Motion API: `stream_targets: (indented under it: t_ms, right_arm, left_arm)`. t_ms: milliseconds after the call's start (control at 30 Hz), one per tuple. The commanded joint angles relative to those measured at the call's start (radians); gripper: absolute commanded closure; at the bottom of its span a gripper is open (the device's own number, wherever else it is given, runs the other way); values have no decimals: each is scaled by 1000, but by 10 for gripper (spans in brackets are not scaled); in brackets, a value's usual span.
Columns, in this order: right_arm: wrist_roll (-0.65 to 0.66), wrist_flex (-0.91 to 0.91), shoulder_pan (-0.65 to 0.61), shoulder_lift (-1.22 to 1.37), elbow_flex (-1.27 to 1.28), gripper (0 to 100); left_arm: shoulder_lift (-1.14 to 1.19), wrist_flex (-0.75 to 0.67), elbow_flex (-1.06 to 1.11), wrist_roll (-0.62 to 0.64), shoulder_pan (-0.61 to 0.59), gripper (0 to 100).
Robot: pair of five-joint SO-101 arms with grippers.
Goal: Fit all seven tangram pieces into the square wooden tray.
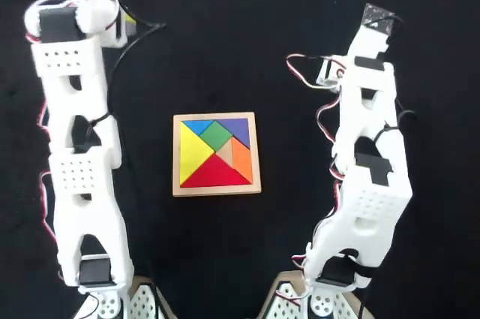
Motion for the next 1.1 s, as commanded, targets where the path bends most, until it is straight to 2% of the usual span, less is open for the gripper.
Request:
stream_targets:
  t_ms: [0,267,333,467,667,900,1067]
  right_arm:
    - [0,176,-43,-183,-130,986]
    - [2,528,-181,-473,-374,984]
    - [38,594,-206,-547,-444,984]
    - [126,683,-229,-684,-535,984]
    - [126,812,-229,-880,-552,983]
    - [126,850,-229,-1147,-515,982]
    - [133,842,-229,-1334,-392,982]
  left_arm:
    - [-238,6,51,40,-12,780]
    - [-666,5,481,37,-13,780]
    - [-793,3,588,37,-13,780]
    - [-1036,-2,777,35,-13,780]
    - [-1303,-2,1018,35,-10,780]
    - [-1602,-2,1072,35,-7,780]
    - [-1748,-2,1218,35,-5,780]
